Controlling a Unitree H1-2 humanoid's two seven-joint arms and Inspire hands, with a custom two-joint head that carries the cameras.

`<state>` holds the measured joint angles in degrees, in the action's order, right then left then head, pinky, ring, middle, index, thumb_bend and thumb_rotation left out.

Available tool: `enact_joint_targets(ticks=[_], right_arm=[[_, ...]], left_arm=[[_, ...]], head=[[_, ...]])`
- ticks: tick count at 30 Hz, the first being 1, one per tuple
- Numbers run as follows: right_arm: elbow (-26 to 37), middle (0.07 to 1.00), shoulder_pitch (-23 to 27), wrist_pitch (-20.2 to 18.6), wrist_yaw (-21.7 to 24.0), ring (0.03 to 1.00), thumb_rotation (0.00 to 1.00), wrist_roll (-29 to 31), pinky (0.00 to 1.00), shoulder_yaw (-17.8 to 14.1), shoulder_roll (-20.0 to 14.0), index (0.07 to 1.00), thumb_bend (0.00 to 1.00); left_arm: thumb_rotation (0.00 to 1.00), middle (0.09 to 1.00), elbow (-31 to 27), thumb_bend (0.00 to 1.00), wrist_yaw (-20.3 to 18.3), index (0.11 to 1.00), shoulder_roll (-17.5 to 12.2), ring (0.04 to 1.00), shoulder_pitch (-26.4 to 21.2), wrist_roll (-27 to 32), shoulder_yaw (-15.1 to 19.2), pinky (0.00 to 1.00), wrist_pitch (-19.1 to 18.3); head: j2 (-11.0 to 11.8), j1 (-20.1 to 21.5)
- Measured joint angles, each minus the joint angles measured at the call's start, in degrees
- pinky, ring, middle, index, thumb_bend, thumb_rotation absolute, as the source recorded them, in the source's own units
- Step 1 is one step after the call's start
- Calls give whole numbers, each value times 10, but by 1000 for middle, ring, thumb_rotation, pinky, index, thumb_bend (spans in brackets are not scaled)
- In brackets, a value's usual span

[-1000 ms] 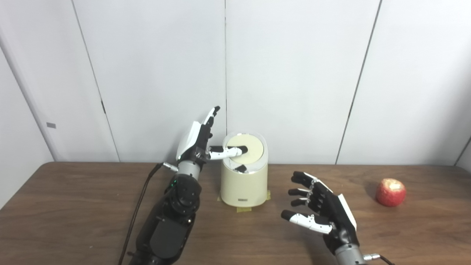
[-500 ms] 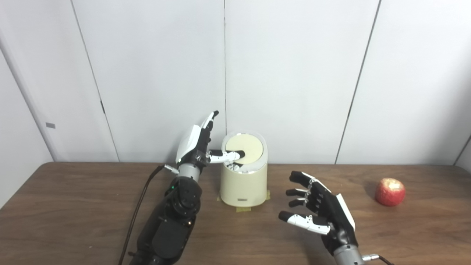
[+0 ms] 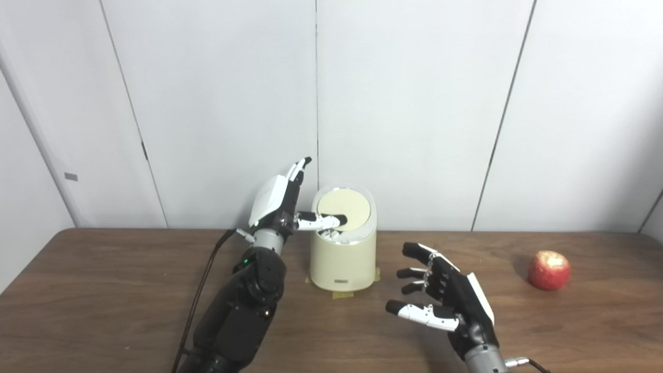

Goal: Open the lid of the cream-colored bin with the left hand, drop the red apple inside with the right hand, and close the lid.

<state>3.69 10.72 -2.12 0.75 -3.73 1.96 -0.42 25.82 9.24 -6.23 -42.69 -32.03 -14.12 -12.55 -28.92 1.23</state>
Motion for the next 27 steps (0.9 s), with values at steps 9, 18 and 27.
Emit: enact_joint_targets(ticks=[9, 18, 27], right_arm=[[0, 810, -1, -1, 0, 648, 142, -4, 519, 4, -3, 761, 742], [0, 806, -2, -7, 0, 642, 137, -3, 527, 4, -3, 757, 749], [0, 809, -2, -6, 0, 643, 141, -5, 526, 5, -4, 757, 749]], left_arm=[[9, 941, -2, 823, 17, 1000, -8, 917, -5, -60, -30, 779, -30], [0, 951, -49, 820, -73, 991, -43, 920, -28, -141, -97, 791, -117], [36, 922, -77, 797, -126, 966, -55, 876, -27, -181, -101, 740, -130]], head=[[-4, -4], [-4, -6], [-3, -6]])
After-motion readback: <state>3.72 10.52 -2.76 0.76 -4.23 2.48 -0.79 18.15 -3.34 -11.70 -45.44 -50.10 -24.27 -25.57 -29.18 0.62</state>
